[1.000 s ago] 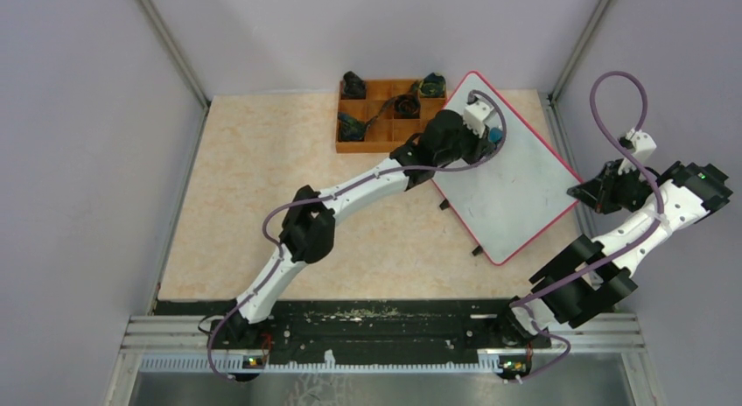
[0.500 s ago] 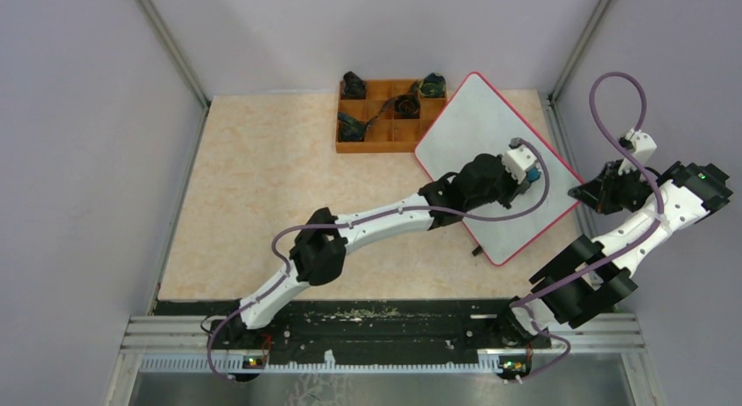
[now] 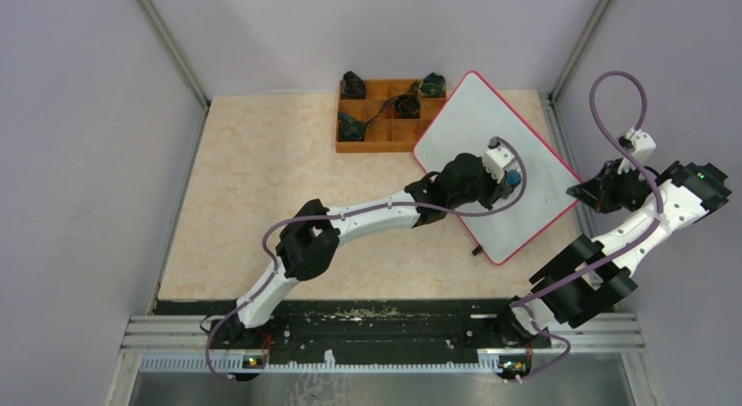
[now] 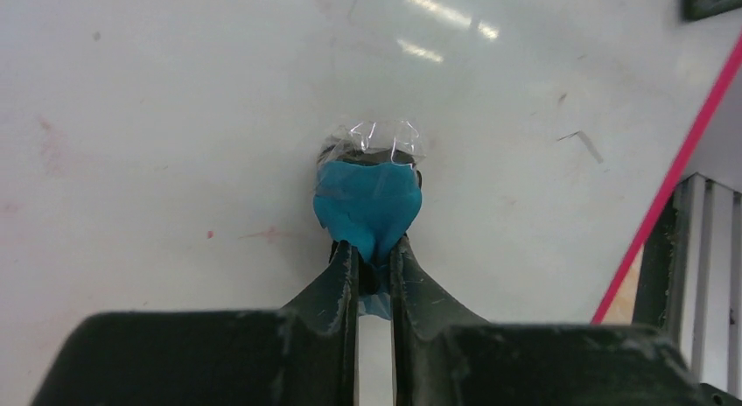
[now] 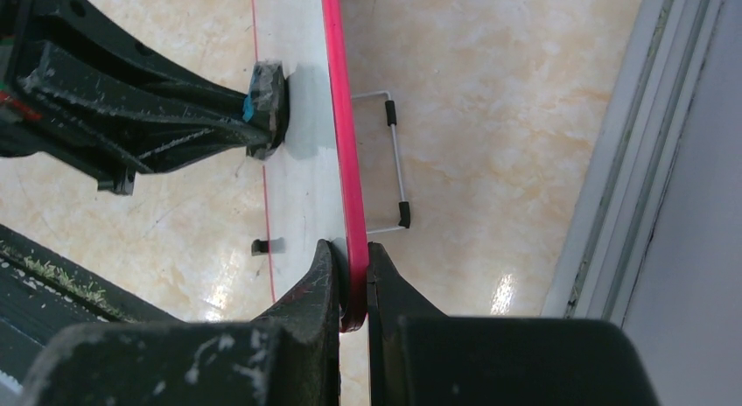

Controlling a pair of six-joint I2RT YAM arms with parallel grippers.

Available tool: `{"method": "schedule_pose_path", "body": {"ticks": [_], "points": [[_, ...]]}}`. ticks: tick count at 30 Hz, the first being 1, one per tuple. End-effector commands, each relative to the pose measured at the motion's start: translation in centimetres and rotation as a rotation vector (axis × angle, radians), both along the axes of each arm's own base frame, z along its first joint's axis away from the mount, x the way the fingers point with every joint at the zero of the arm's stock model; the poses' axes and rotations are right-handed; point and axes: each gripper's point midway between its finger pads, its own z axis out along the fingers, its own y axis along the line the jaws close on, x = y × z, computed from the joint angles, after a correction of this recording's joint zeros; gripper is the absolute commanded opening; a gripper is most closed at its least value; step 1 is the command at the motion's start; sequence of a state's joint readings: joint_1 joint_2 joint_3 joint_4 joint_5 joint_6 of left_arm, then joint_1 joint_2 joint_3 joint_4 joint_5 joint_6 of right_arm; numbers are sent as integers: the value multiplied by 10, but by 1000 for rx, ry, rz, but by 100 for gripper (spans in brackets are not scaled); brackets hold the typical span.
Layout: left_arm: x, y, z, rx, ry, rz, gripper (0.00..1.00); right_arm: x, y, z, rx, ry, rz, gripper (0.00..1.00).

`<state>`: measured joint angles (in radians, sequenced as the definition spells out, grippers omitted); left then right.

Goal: Erase the whiteboard

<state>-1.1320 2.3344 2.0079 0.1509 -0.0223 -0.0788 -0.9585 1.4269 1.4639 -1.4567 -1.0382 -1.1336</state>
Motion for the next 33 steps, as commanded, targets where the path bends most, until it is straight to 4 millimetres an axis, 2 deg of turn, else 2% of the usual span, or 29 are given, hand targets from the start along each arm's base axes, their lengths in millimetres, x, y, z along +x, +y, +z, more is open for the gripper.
{"method": "schedule_pose_path", "body": {"ticks": [1,7,10,12,16,20,25,29,33], "points": [[48,54,-74,172,93,124,0,-10,12,-21,-76,59,101,0],[96,89,-72,173,98,225,0,-11,12,-22,-75,64,103,0],[110,93,-66,158,105,242,0,-11,12,-23,-79,66,104,0],[110,88,-61,151,104,232,0,-11,12,-23,-79,66,104,0],[87,63,-58,148,91,167,0,-10,12,-22,-72,62,104,0],[47,31,-50,132,67,81,0,-10,12,-23,-70,63,104,0],[-9,-4,-27,103,11,-24,0,-11,12,-24,-77,68,105,0],[-40,-14,-13,83,-4,-84,0,-12,13,-25,-74,68,107,0],[-48,-8,2,69,-8,-96,0,-12,14,-25,-69,68,106,0]]}}
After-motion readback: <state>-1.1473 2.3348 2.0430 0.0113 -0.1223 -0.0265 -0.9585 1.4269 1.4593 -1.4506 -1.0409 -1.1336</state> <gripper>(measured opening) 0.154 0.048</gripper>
